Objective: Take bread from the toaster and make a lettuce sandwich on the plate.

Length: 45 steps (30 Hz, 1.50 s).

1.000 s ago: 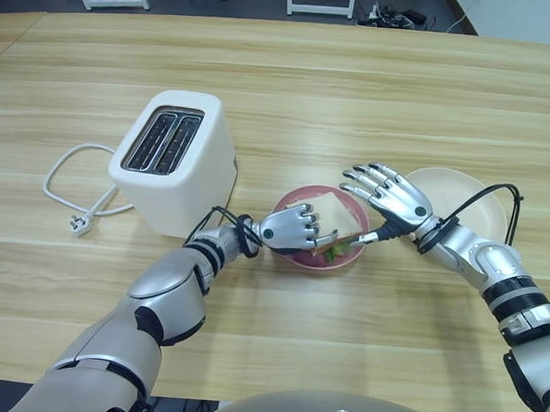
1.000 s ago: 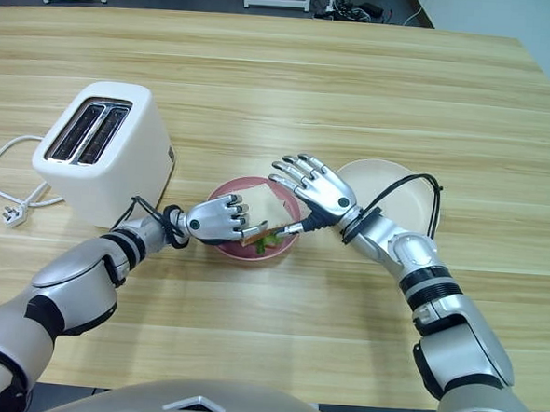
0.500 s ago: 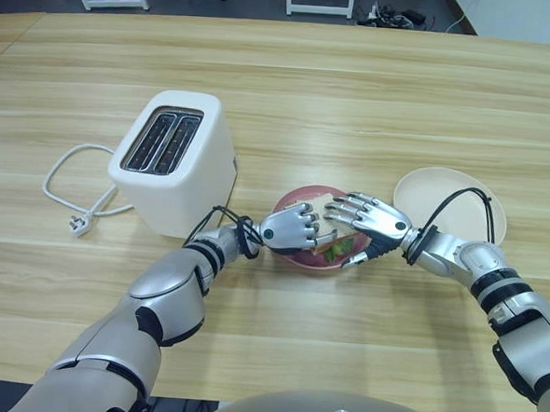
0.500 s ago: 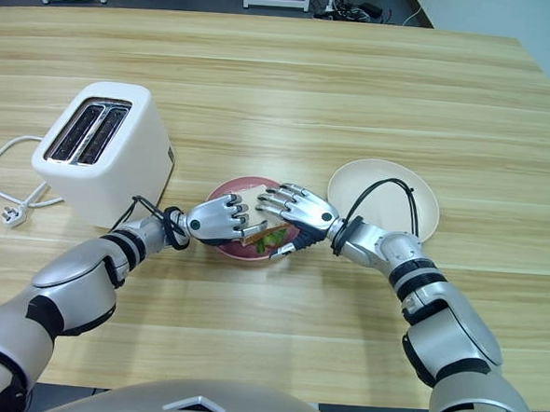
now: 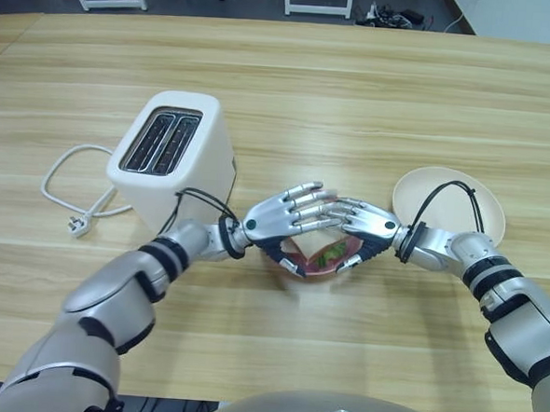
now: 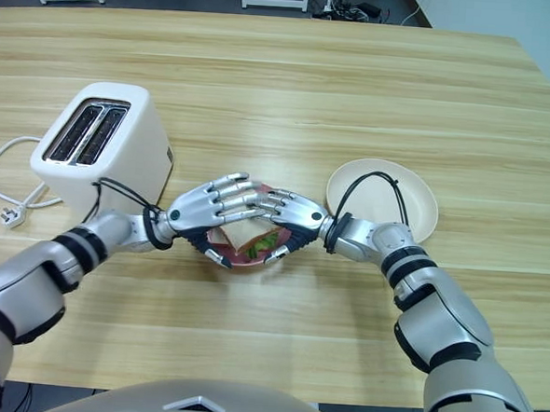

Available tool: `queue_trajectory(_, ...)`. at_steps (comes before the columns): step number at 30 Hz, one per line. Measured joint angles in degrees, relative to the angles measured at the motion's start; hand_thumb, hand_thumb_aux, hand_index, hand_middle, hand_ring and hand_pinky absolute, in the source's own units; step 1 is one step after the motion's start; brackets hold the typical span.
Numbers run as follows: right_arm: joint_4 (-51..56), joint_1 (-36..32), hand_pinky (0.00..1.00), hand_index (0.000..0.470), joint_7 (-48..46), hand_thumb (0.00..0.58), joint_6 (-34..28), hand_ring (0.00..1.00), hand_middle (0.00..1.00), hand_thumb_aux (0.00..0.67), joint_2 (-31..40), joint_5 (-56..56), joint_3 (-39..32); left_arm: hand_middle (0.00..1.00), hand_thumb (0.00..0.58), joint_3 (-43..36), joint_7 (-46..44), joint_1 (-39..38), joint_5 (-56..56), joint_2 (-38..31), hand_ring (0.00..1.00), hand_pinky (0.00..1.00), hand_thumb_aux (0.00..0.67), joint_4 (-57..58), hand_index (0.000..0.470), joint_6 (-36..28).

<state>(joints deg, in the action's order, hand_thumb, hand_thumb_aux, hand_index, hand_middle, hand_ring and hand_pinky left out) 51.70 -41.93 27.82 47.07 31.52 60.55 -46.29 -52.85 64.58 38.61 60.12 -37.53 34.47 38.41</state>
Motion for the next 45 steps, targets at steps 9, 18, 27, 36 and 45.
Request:
queue_trajectory(9, -10.59, 8.09, 0.00, 0.000, 5.09, 0.000, 6.09, 0.00, 0.00, 0.000, 8.42, -5.68, 7.09, 0.00, 0.000, 29.94, -17.00, -26.46, -34.44, -10.49, 0.00, 0.00, 0.000, -31.02, 0.000, 5.50)
queue_trajectory(18, -34.03, 26.81, 0.42, 0.018, -1.82, 0.045, 16.95, 0.42, 0.42, 0.026, 20.27, -42.43, 23.86, 1.00, 0.009, 34.11, -45.00, -44.31, -47.84, -15.83, 1.00, 1.00, 0.005, -32.64, 0.004, 14.10)
queue_trajectory(27, -31.91, 42.29, 1.00, 0.470, -33.74, 0.580, 12.17, 1.00, 1.00, 0.670, 24.33, -55.23, 14.83, 1.00, 0.580, 29.56, -64.91, -51.76, -41.93, -13.29, 1.00, 1.00, 0.670, -28.28, 0.470, 17.70)
queue_trajectory(36, -14.37, 27.64, 1.00, 0.470, -26.59, 0.580, 6.76, 1.00, 1.00, 0.670, 2.95, -35.05, 15.84, 1.00, 0.580, 29.20, -53.96, -34.02, -20.56, 2.60, 1.00, 1.00, 0.670, -7.75, 0.470, 15.29)
queue_trajectory(45, -0.38, 18.68, 1.00, 0.470, -1.51, 0.580, 0.91, 1.00, 1.00, 0.670, -5.34, -20.89, 16.20, 1.00, 0.580, 26.77, -32.98, -18.00, -11.52, 8.65, 1.00, 1.00, 0.670, 14.27, 0.470, 13.31)
